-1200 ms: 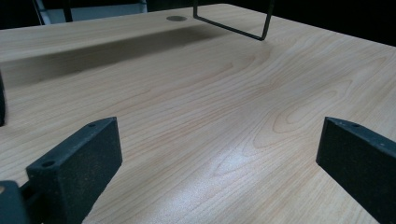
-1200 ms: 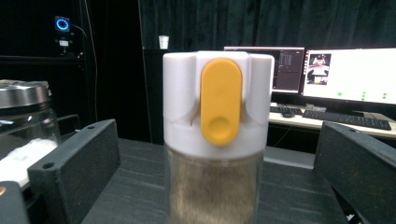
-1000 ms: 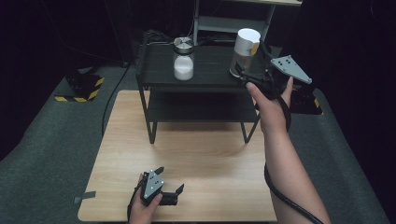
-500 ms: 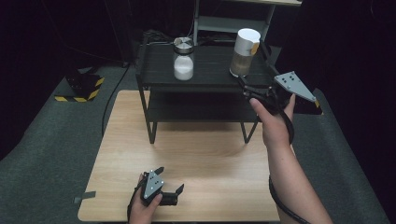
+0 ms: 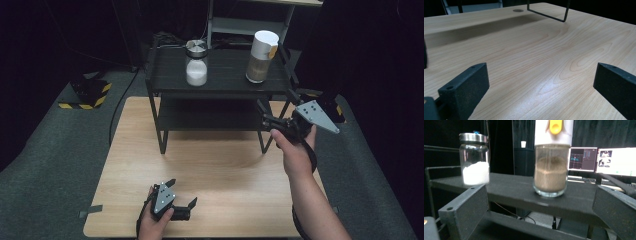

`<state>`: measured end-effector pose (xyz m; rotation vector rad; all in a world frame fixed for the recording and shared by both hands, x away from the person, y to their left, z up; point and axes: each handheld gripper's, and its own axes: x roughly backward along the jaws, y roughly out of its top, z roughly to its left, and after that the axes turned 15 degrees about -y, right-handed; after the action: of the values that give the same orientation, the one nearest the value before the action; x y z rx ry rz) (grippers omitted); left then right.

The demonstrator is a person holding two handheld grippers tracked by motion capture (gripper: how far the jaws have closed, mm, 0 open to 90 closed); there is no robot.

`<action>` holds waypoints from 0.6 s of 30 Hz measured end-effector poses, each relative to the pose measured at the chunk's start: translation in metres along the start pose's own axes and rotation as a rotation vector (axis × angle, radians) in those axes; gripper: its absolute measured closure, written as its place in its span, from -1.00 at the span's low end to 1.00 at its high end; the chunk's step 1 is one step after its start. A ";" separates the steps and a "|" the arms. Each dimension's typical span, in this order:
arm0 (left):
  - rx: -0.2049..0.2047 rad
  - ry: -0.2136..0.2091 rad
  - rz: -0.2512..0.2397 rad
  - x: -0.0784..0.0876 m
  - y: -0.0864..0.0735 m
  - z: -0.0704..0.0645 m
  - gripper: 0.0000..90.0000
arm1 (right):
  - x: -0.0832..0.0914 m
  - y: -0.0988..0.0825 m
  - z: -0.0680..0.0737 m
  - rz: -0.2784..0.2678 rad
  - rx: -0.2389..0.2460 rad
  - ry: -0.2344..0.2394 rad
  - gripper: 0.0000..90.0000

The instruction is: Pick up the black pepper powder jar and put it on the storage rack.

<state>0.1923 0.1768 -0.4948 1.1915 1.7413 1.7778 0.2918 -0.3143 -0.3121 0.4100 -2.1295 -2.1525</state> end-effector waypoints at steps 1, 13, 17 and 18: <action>0.000 0.001 0.001 0.000 0.000 0.000 -0.99 | 0.004 -0.004 -0.001 -0.001 0.002 0.007 -1.00; -0.001 -0.006 0.007 -0.001 0.001 0.001 -0.99 | 0.041 -0.037 -0.009 -0.007 0.027 0.040 -1.00; -0.007 -0.006 0.007 -0.001 0.001 0.001 -0.99 | 0.052 -0.050 -0.012 0.001 0.037 0.048 -1.00; -0.007 -0.009 0.006 0.000 0.001 0.001 -0.99 | 0.058 -0.057 -0.014 0.011 0.042 0.053 -1.00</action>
<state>0.1936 0.1770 -0.4943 1.2003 1.7268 1.7784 0.2469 -0.3402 -0.3761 0.4527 -2.1462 -2.0706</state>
